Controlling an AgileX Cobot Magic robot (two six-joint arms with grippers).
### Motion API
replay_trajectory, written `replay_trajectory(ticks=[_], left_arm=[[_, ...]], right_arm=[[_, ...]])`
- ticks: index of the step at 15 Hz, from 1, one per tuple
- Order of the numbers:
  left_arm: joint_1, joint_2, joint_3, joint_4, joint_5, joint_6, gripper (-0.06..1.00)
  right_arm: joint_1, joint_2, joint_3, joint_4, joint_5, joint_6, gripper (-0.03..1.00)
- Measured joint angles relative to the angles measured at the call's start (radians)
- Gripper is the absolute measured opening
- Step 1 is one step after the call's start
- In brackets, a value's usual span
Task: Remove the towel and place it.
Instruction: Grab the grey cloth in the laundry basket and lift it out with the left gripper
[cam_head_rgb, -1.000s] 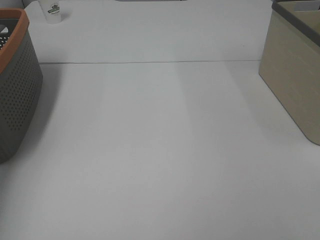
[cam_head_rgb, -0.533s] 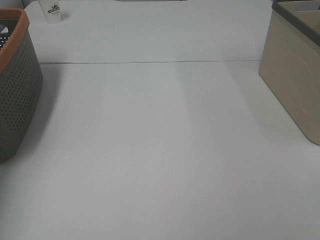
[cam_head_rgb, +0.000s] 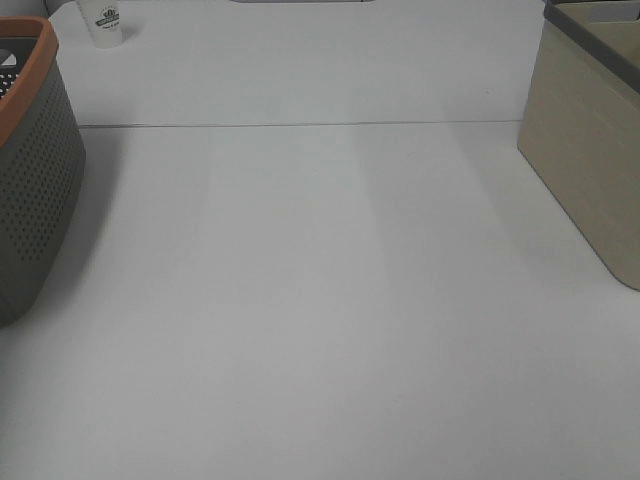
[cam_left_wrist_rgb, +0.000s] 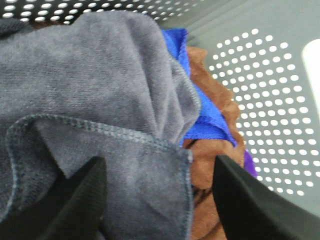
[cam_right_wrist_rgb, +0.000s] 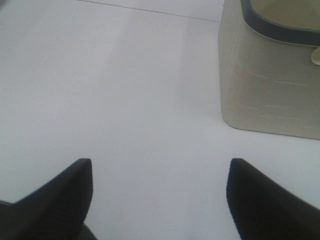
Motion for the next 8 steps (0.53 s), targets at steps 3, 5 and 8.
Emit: replay_trajectory(ticks=[3,5,8], left_arm=[[0.000,0.031,0.000,0.000,-0.016,0.000,0.56],[0.000,0.048,0.000,0.000,-0.023,0.000,0.46],[0.000,0.053,0.000,-0.001,-0.060,0.000,0.04]], right_arm=[[0.000,0.000,0.000,0.000,0.000,0.001,0.74],[0.000,0.000,0.000,0.000,0.000,0.001,0.74],[0.000,0.000,0.000,0.000,0.000,0.001,0.74]])
